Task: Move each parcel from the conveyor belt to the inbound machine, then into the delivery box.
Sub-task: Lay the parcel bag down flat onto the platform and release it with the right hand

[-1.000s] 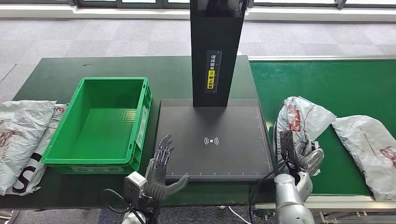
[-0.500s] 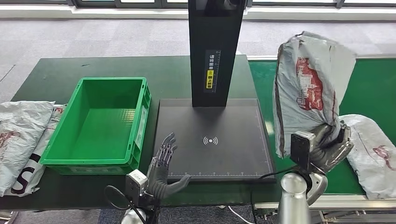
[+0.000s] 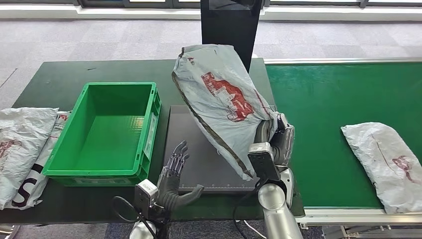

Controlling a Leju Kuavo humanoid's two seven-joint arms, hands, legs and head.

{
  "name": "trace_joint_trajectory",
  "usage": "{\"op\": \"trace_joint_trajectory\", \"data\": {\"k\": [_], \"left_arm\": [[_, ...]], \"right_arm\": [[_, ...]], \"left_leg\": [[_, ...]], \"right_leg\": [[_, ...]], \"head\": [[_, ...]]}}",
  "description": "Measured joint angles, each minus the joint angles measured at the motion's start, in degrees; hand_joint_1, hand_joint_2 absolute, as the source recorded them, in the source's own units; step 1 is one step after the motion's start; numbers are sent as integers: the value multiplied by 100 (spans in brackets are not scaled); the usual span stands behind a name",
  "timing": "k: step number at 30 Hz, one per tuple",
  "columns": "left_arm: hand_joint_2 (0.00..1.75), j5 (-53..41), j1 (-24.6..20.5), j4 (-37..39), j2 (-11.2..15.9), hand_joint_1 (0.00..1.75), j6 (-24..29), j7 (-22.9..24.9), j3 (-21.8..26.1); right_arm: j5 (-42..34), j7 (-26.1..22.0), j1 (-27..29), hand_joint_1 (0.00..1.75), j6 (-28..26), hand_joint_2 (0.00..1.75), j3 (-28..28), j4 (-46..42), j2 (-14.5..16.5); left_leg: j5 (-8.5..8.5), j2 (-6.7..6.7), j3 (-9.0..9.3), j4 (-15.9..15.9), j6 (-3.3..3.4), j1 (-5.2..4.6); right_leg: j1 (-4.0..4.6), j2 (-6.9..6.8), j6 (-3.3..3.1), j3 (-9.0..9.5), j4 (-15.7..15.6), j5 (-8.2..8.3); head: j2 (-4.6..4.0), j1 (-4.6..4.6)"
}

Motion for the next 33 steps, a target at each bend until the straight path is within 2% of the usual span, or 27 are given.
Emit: {"op": "trace_joint_trajectory", "data": {"k": [6,11,17,21,25,33], "left_arm": [[175,-1,-5,36,0,0,3,0,0],[175,-1,6,37,0,0,60,1,0],[175,16,88,28,3,0,208,2,0],[175,20,105,28,7,0,226,2,0],[175,23,113,28,8,0,268,2,0],[175,34,118,39,7,0,400,2,0]], "right_arm": [[67,60,-131,175,68,175,414,622,3],[326,541,-241,175,34,175,464,1478,14],[523,827,-330,173,-87,175,454,2252,31],[554,876,-362,32,-102,175,451,2489,42],[586,928,-391,1,-183,175,441,2639,49],[583,692,-381,0,-846,175,386,2631,58]], "left_leg": [[-1,-1,0,0,0,0],[0,-2,-1,0,0,1],[-1,-3,-4,0,0,1],[-2,-4,-4,0,0,1],[-1,-5,-4,0,0,1],[-1,-6,-4,0,0,1]], "right_leg": [[1,-1,-3,0,0,-2],[1,-2,-3,1,1,-2],[1,-2,-3,0,0,-3],[1,-3,-4,0,0,-3],[1,-5,-4,0,0,-4],[1,-5,-4,0,0,-3]], "head": [[0,0],[0,0],[0,0],[0,0],[0,0],[0,0]]}}
